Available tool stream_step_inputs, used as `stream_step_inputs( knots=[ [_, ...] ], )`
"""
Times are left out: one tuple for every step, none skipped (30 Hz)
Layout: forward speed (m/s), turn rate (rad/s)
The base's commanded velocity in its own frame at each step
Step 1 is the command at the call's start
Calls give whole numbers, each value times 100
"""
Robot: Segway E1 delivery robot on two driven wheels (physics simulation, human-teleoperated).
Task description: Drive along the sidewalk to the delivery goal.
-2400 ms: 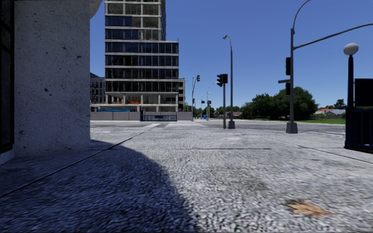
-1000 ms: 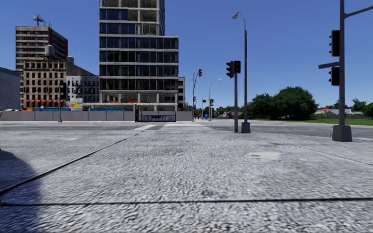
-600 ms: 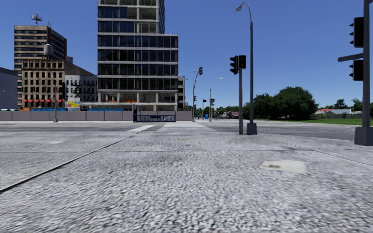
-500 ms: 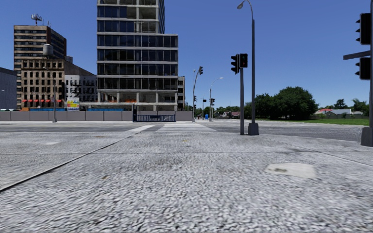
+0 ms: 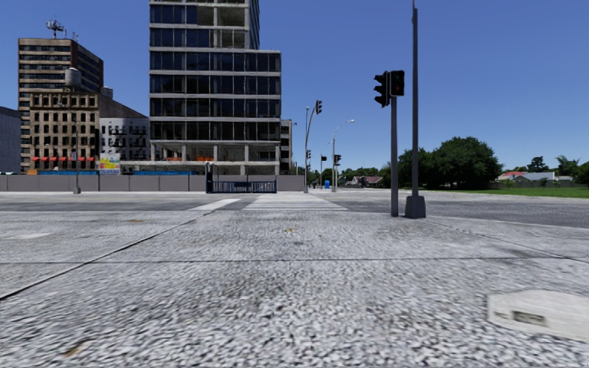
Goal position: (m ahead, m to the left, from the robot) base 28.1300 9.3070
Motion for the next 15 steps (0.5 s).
stream_step_inputs(
  knots=[
    [200, 0],
    [200, 0],
    [200, 0],
    [200, 0],
    [200, 0],
    [200, 0],
    [200, 0],
    [200, 0],
    [200, 0],
    [200, 0],
    [200, 0],
    [200, 0],
    [200, 0],
    [200, 0],
    [200, 0]
  ],
)
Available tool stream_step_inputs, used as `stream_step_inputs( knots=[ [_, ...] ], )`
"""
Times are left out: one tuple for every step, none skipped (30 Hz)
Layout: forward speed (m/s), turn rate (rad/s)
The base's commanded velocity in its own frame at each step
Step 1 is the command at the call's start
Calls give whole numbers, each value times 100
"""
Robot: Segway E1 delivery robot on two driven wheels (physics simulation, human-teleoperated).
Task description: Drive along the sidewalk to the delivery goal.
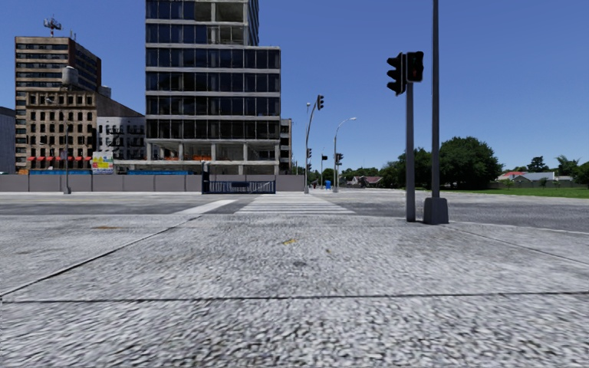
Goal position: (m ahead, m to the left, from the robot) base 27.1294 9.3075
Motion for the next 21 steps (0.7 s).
stream_step_inputs(
  knots=[
    [200, 0],
    [200, 0],
    [200, 0],
    [200, 0],
    [200, 0],
    [200, 0],
    [200, 0],
    [200, 0],
    [200, 0],
    [200, 0],
    [200, 0],
    [200, 0],
    [200, 0],
    [200, 0],
    [200, 0],
    [200, 0],
    [200, 0],
    [200, 0],
    [200, 0],
    [200, 0],
    [200, 0]
  ],
)
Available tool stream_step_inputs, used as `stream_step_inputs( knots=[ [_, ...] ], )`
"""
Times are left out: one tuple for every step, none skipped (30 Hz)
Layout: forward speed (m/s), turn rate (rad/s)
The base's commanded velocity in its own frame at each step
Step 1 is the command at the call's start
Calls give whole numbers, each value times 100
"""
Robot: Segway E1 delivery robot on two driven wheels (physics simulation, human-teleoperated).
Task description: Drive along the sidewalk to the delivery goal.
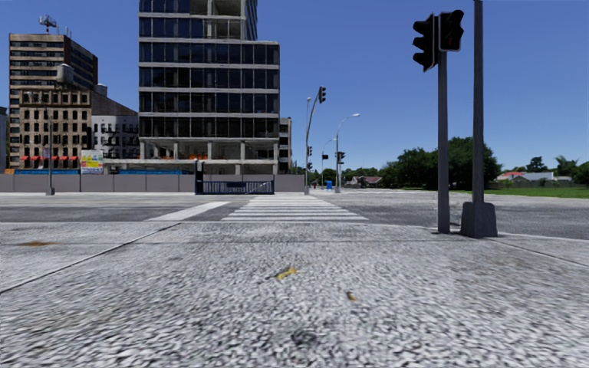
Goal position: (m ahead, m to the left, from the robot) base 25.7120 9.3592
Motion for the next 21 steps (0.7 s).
stream_step_inputs(
  knots=[
    [200, 0],
    [200, 0],
    [200, 0],
    [200, 0],
    [200, 0],
    [200, 0],
    [200, 0],
    [200, 0],
    [200, 0],
    [200, 0],
    [200, 0],
    [200, 0],
    [200, 0],
    [200, 0],
    [200, 0],
    [200, 0],
    [200, 0],
    [200, -8],
    [200, -16],
    [200, -16],
    [200, -17]
  ],
)
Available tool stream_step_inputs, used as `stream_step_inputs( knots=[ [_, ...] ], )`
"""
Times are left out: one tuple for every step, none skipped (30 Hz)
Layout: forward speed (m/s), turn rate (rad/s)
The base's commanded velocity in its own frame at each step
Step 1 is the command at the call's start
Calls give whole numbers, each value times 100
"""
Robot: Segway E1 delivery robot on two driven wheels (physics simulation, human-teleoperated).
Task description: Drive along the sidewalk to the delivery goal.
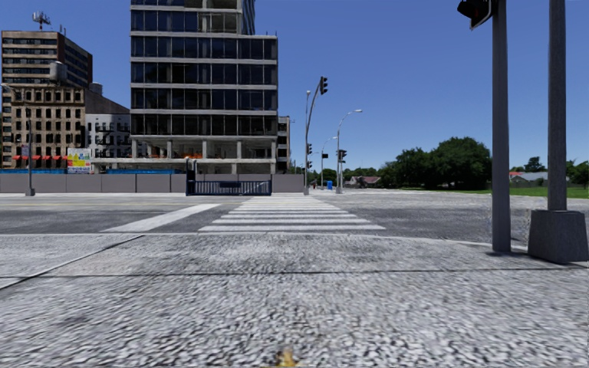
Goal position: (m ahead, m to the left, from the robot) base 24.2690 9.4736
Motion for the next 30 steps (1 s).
stream_step_inputs(
  knots=[
    [200, -18],
    [200, -14],
    [200, -14],
    [200, 0],
    [200, 0],
    [200, 0],
    [200, 0],
    [200, 0],
    [200, 0],
    [200, 0],
    [200, 0],
    [200, 0],
    [200, 0],
    [200, 0],
    [200, 0],
    [200, 0],
    [200, 0],
    [200, 0],
    [200, 0],
    [200, 0],
    [200, 0],
    [200, 0],
    [200, 0],
    [200, 0],
    [200, 0],
    [200, 0],
    [200, 0],
    [200, -1],
    [200, -15],
    [200, -15]
  ],
)
